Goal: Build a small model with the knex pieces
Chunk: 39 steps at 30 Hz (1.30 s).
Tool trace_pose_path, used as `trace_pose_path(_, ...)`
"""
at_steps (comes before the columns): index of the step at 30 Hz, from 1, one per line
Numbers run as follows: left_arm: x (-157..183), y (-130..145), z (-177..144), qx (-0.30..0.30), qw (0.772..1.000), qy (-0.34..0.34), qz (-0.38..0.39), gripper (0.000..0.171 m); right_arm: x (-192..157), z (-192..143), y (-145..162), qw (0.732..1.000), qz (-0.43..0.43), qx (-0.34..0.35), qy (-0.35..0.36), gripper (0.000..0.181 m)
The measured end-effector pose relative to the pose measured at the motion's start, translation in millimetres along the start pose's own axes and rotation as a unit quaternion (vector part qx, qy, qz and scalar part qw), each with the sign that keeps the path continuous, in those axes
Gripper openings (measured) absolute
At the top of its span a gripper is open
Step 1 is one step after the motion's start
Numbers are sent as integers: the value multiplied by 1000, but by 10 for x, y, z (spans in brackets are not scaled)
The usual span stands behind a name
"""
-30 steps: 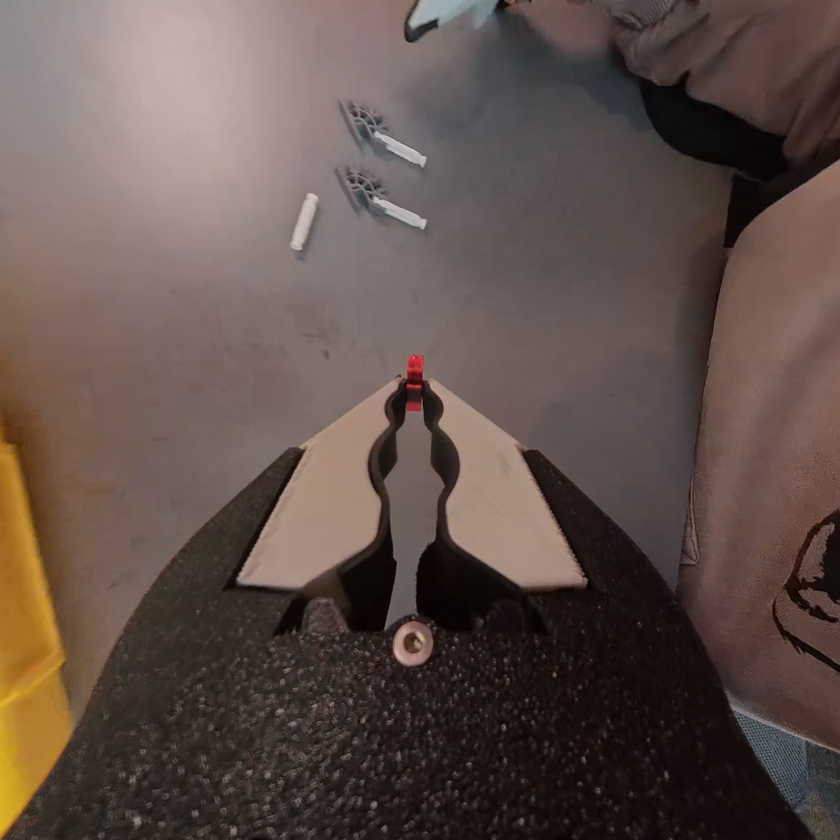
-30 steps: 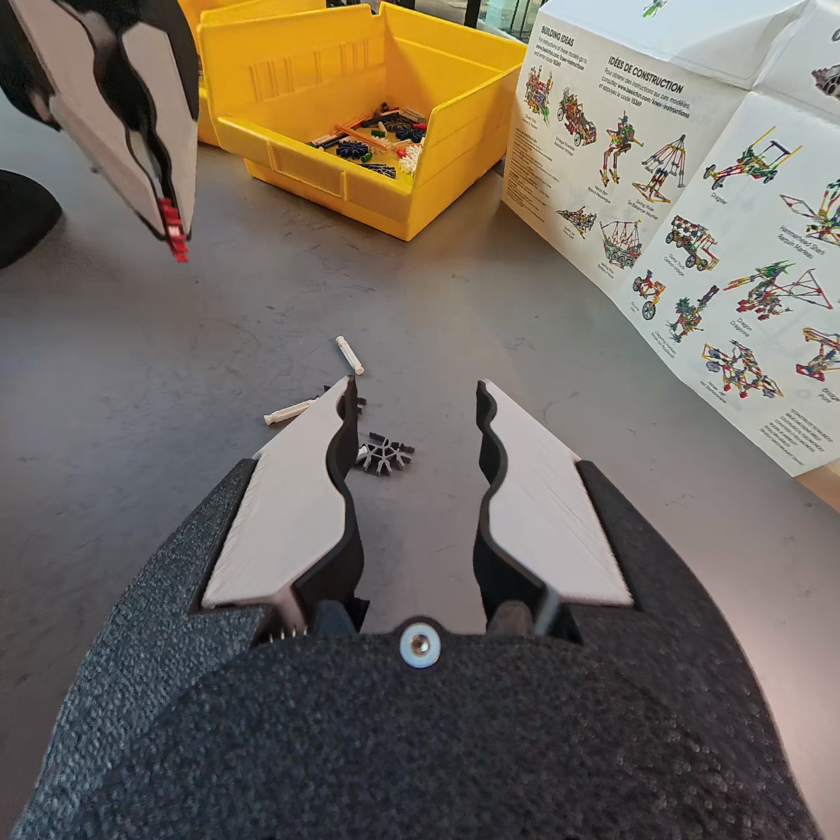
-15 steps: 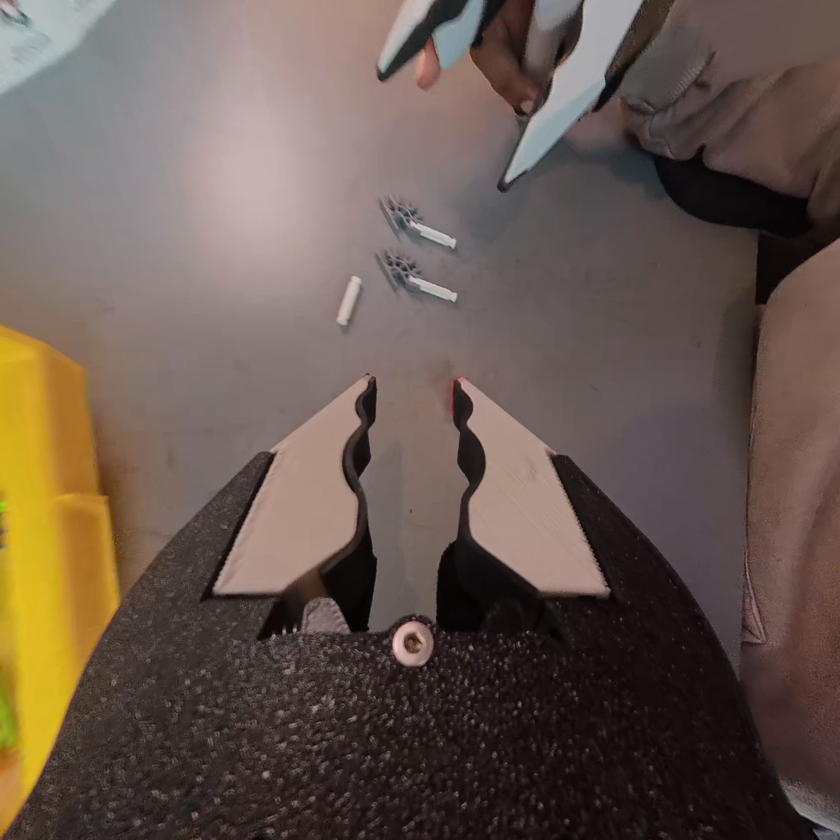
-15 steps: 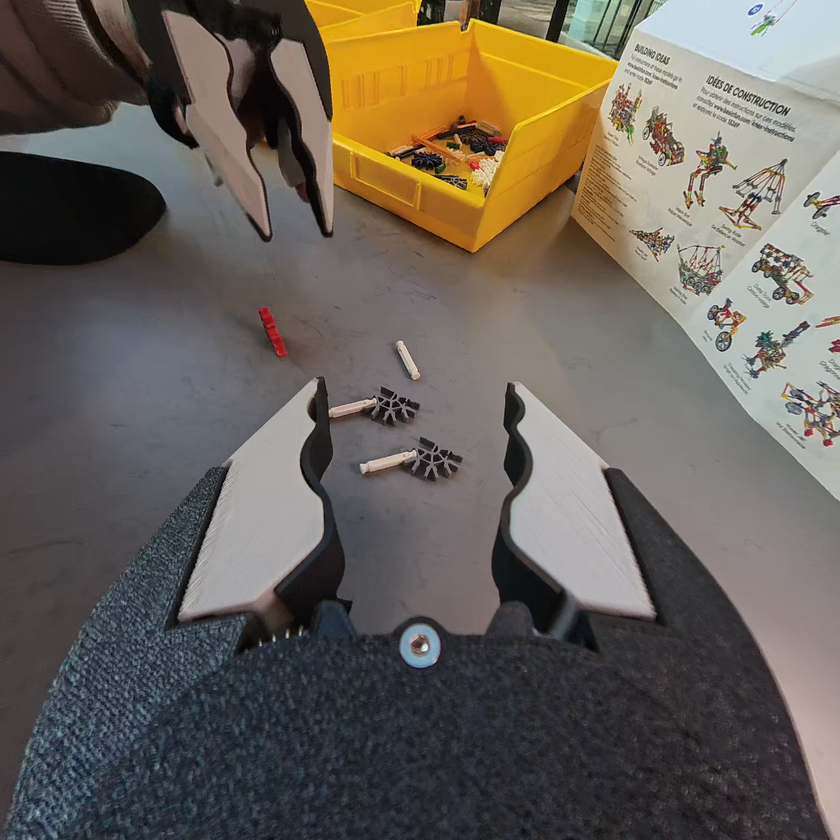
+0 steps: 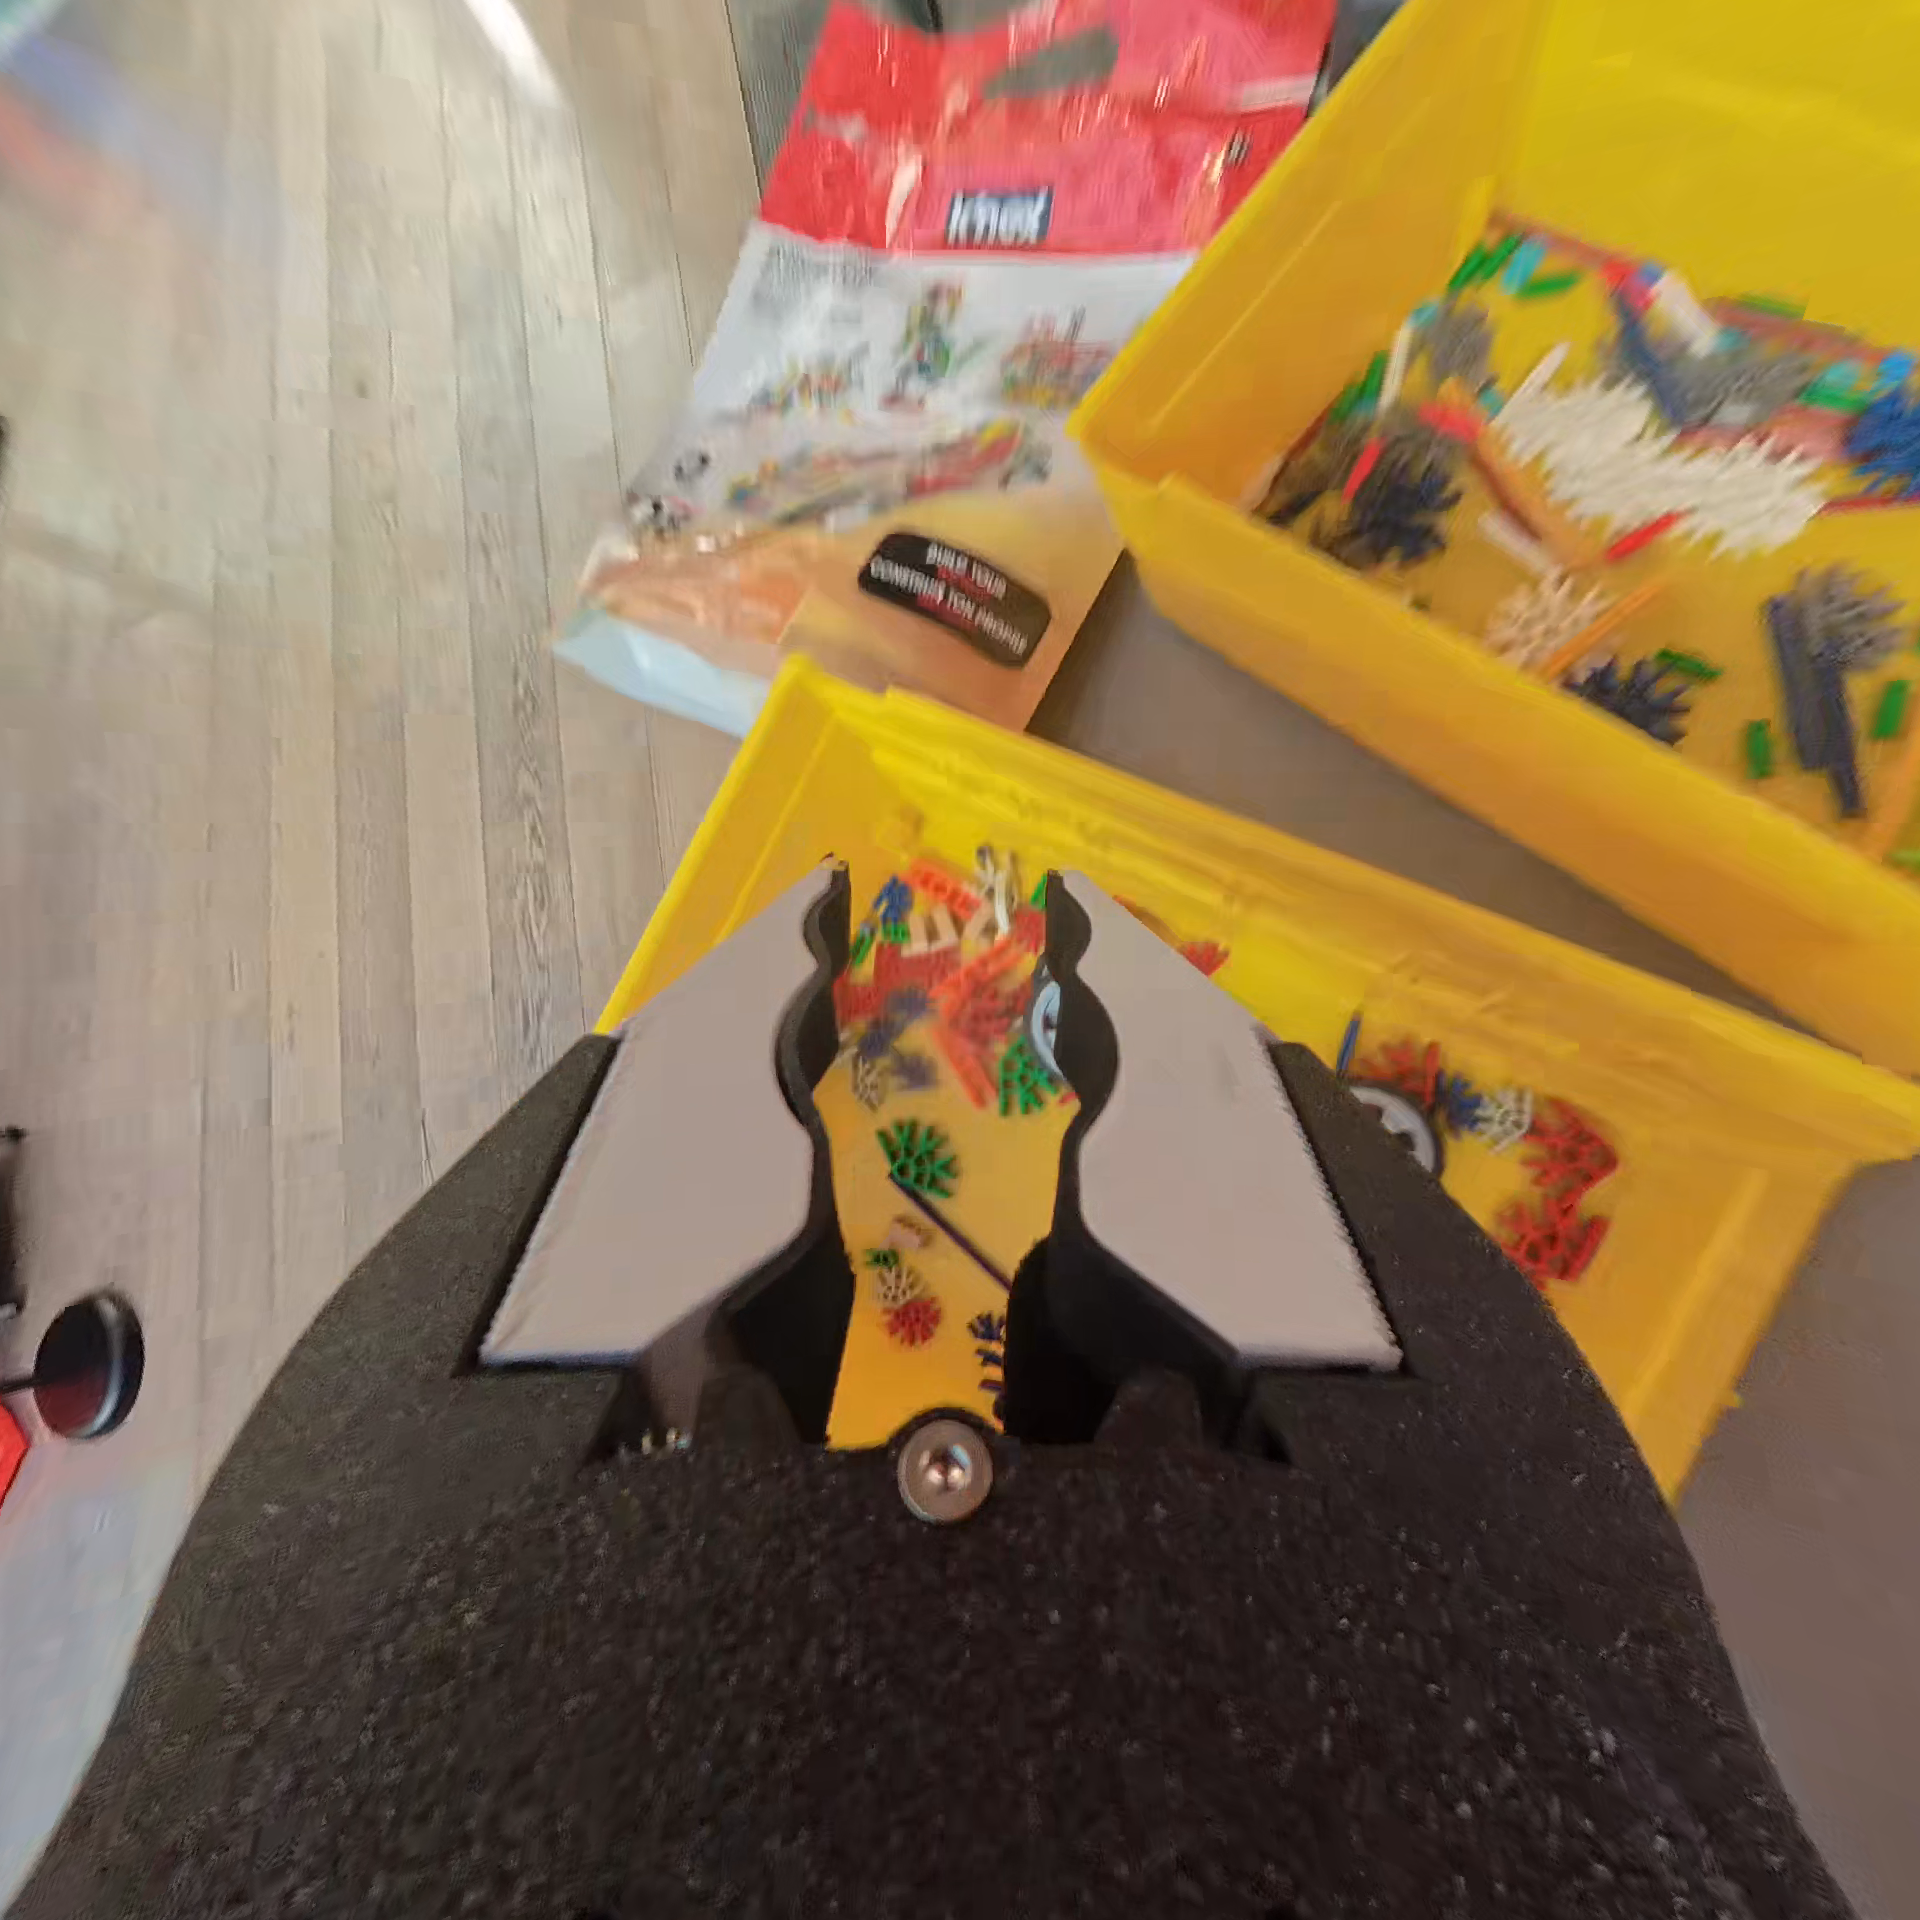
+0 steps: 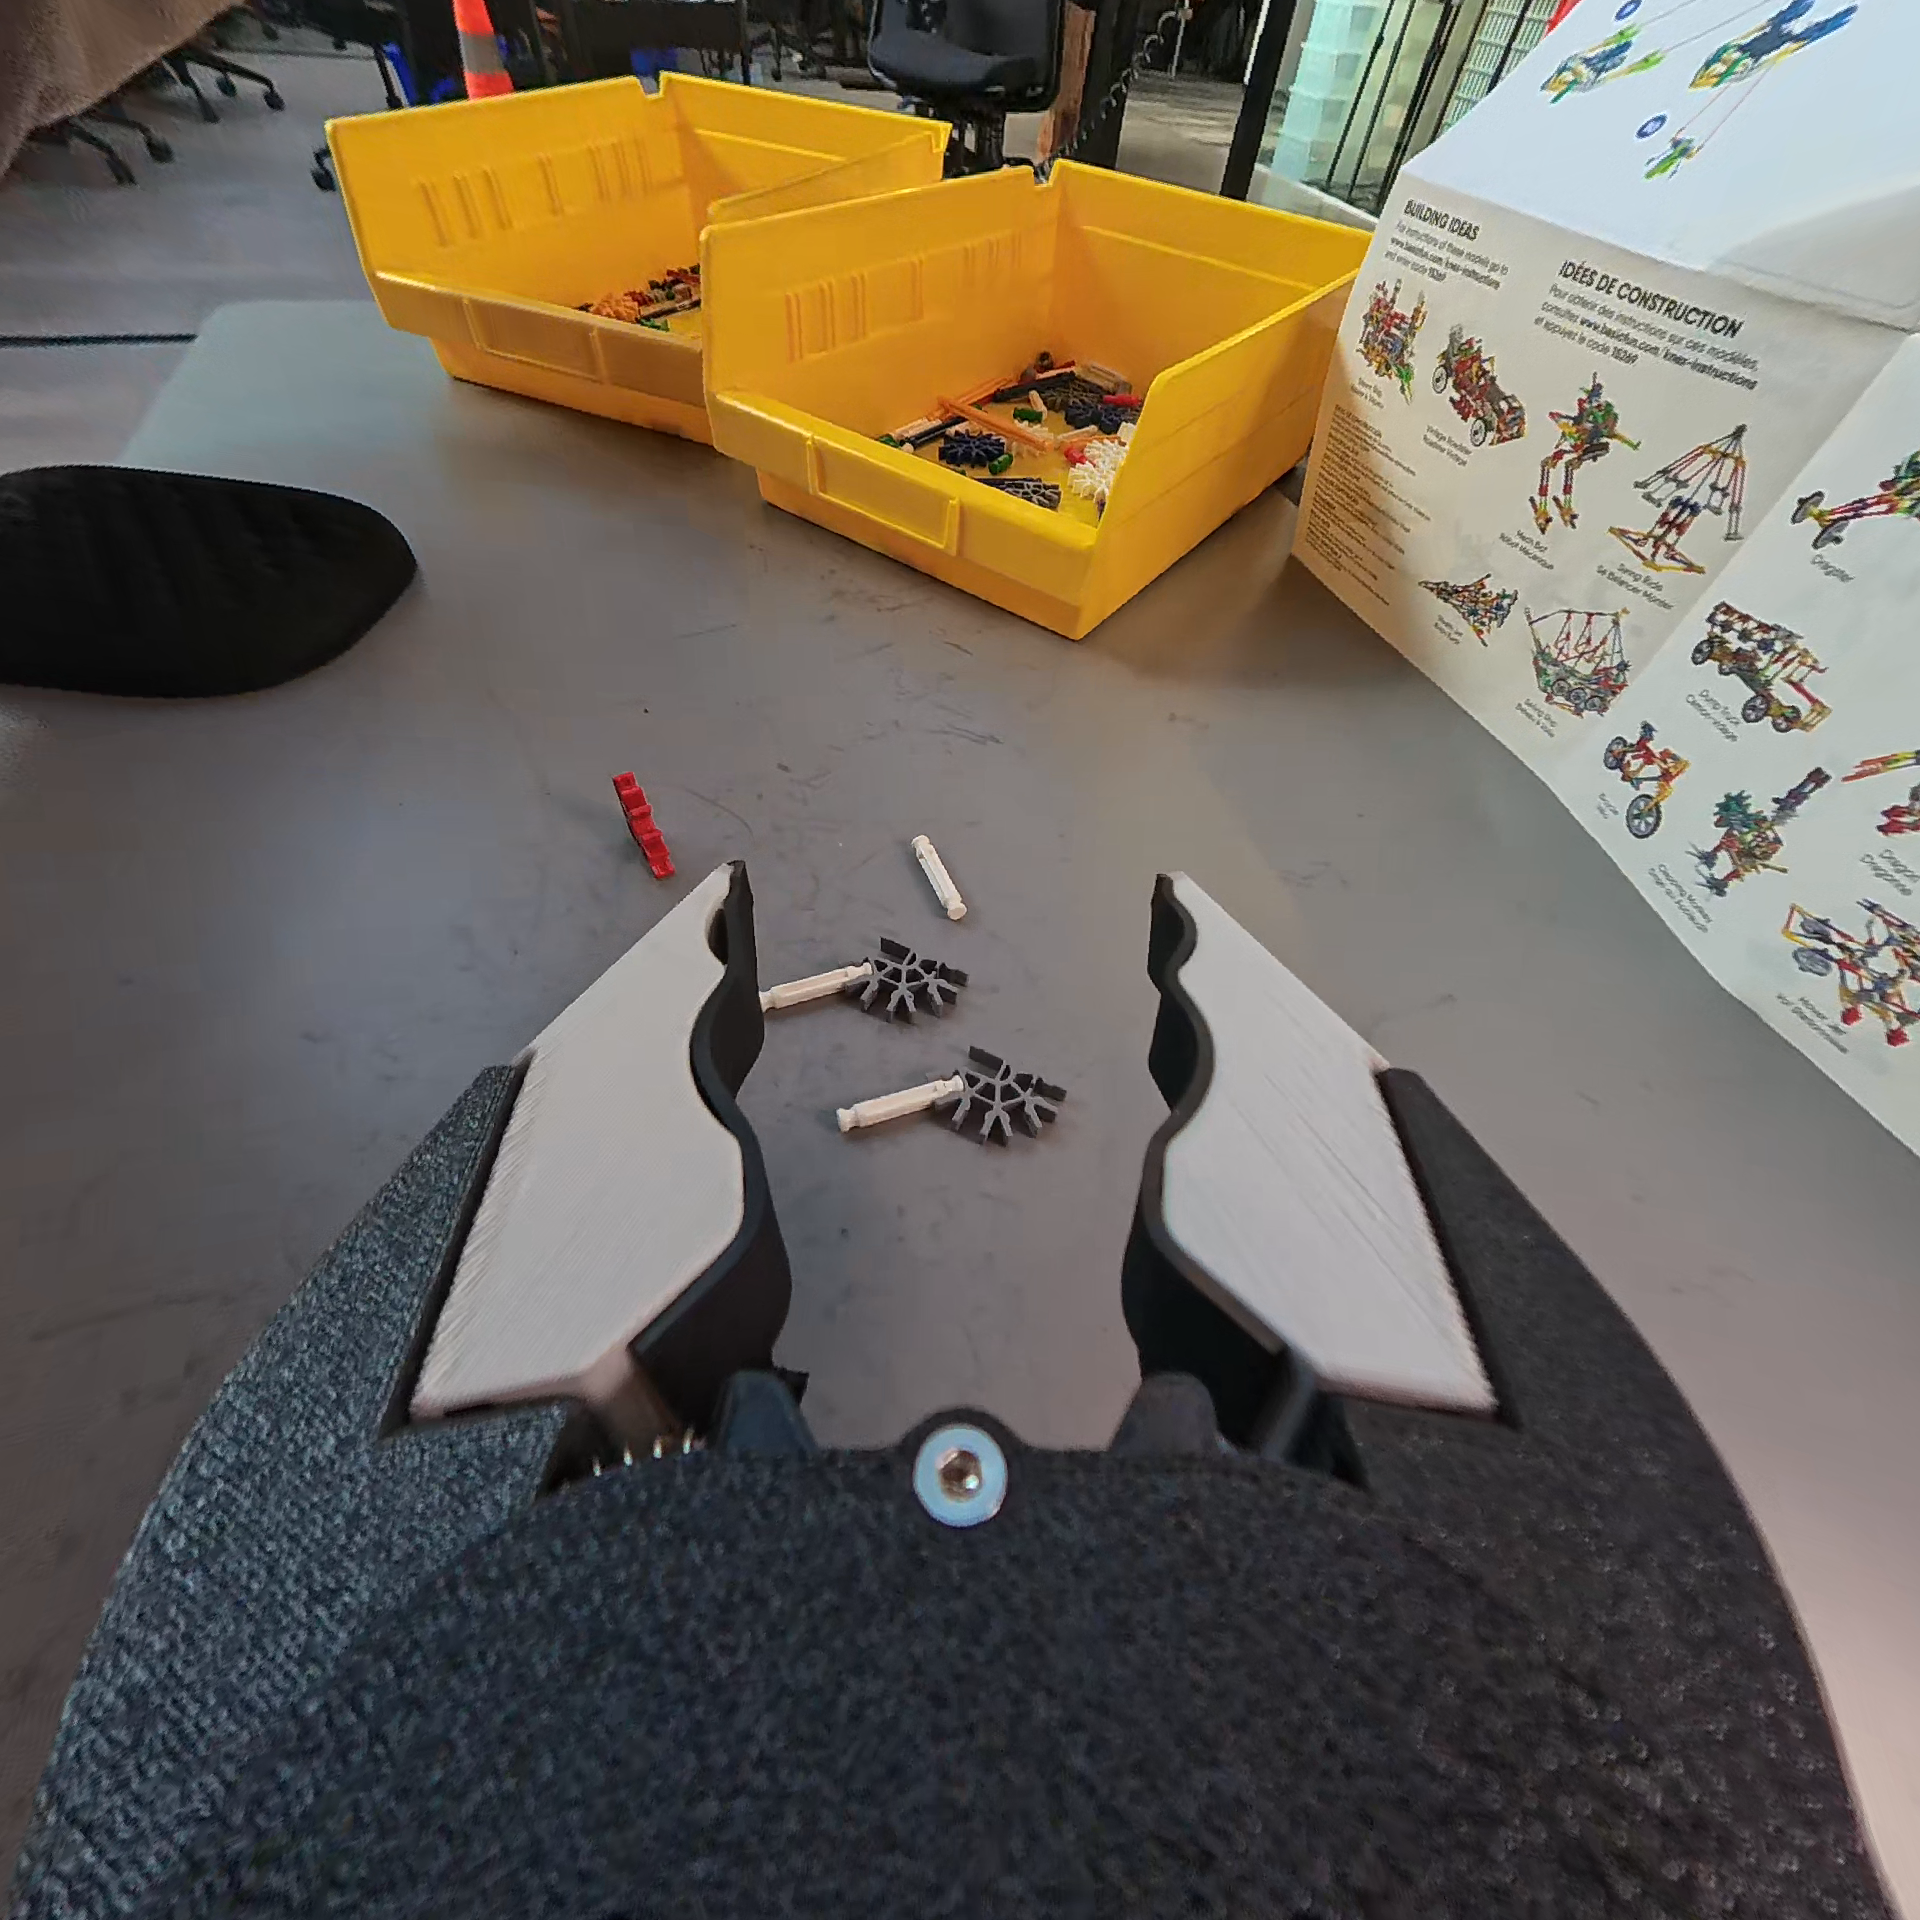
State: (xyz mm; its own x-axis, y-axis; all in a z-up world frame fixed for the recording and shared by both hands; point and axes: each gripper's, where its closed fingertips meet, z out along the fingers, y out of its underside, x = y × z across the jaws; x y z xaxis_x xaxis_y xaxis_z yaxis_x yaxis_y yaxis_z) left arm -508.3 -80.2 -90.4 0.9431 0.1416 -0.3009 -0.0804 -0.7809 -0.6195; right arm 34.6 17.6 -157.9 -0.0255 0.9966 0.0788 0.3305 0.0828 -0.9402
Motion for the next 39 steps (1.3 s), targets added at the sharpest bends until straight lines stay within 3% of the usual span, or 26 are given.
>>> trace_pose_path(2,-99,381,307,-82,996,14,-16,37,-1,5,5,1000,-2,-1,1,73)
trace_pose_path(4,-110,643,543,-128,991,32,-34,37,7,13,19,1000,0,-2,2,73)
trace_pose_path(8,-84,954,798,-192,978,58,-55,38,34,9,36,1000,11,0,4,72)
trace_pose_path(15,44,1001,966,-193,969,115,-108,35,72,-18,11,1000,27,12,3,70)
trace_pose_path(26,25,967,954,-202,973,93,-65,6,95,-30,16,999,29,11,7,68)
trace_pose_path(29,-38,724,775,-151,983,79,-68,6,93,-30,23,1000,26,9,8,68)
trace_pose_path(31,36,407,553,-81,990,92,-73,6,85,-29,24,1000,23,7,8,68)
trace_pose_path(34,553,-180,46,55,978,185,-79,6,62,-16,15,1000,15,7,8,68)
trace_pose_path(36,1160,-502,-370,140,945,286,-79,6,32,0,-32,1000,6,15,10,68)
trace_pose_path(39,2213,-759,-969,221,858,454,-96,6,-58,24,-193,999,-20,37,19,68)
